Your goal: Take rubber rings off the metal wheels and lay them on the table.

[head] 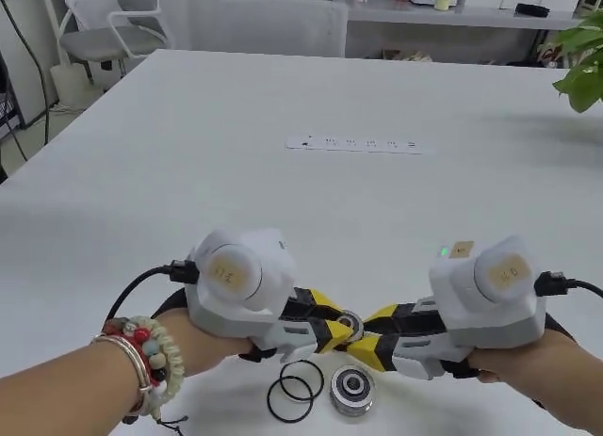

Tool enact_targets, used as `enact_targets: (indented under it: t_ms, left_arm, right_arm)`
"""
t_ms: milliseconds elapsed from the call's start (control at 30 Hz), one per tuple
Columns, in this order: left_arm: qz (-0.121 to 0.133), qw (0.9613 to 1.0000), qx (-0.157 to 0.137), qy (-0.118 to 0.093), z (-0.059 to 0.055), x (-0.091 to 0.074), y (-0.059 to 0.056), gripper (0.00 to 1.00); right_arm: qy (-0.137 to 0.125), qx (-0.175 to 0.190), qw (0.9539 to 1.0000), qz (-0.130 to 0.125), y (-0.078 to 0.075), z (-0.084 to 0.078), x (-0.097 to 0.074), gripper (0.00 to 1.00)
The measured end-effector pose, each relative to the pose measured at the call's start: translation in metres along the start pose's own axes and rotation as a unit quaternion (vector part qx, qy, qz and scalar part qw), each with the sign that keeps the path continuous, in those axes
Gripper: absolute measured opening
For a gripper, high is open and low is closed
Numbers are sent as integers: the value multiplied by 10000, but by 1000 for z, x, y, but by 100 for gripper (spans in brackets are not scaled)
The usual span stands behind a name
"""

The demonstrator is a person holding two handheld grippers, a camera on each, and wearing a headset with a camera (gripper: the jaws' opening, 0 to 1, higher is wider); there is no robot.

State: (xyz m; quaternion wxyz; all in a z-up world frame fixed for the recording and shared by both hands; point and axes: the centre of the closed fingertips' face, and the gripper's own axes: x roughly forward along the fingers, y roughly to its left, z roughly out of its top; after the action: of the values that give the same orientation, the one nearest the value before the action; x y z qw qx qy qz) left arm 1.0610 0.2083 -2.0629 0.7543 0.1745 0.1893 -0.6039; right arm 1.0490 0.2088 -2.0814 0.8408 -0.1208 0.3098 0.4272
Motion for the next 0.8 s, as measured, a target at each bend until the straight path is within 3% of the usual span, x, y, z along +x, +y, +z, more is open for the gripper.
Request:
enact_targets:
  t_ms: [367, 467, 700, 800]
  left_arm:
    - [11, 10000, -5, 1, 0, 0, 1, 8]
    - [15, 10000, -4, -2, -1, 0, 1, 8]
    - [12, 10000, 0, -5, 0, 0, 1, 8]
    - [10, 10000, -2, -9, 0, 0, 1, 8]
  right_arm:
    - [-8, 391, 9992, 19, -1, -2, -2, 13]
    - [-32, 347, 9994, -73, -5, -3, -2, 19]
    - [-144, 459, 9988, 33, -1, 0, -1, 24]
    - [-105, 223, 9997, 17, 2, 1, 4, 24]
